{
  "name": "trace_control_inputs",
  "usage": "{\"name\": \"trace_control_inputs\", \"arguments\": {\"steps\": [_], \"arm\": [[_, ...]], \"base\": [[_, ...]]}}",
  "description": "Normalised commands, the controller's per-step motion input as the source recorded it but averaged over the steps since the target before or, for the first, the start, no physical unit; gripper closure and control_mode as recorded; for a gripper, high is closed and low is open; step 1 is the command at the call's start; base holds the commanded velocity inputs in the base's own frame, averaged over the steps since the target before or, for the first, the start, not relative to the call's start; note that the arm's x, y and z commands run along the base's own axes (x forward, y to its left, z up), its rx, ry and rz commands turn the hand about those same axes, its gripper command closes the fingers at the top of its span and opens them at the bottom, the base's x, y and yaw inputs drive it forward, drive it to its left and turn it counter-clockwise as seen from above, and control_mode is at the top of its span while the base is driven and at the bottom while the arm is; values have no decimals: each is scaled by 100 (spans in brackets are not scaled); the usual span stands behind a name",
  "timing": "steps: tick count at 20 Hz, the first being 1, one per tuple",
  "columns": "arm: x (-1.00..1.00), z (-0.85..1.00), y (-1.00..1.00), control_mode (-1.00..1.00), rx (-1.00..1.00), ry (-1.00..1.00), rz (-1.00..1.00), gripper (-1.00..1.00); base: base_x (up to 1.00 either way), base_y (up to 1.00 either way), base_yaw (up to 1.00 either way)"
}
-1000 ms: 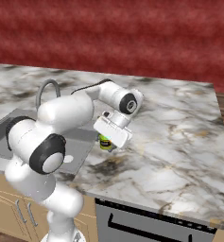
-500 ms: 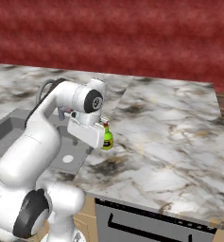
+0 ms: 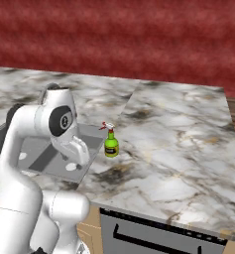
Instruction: Locate and retrieve the spray and sponge from the cabinet. Place them next to the sink.
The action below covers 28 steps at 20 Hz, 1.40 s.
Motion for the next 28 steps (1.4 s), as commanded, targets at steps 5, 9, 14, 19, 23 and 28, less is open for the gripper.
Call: {"name": "trace_control_inputs", "arguments": {"steps": [5, 9, 14, 19, 23, 28], "arm": [[-43, 19, 3, -100, -2, -45, 4, -100], [-2, 43, 5, -100, 1, -33, 19, -100], [-2, 19, 19, -100, 0, -18, 37, -100], [-1, 0, 16, -100, -9, 6, 35, -100], [-4, -1, 4, -100, -8, 1, 12, -100], [0, 0, 0, -100, 0, 0, 0, -100]], "base": [[0, 0, 0], [0, 0, 0], [0, 0, 0], [0, 0, 0], [0, 0, 0], [0, 0, 0]]}}
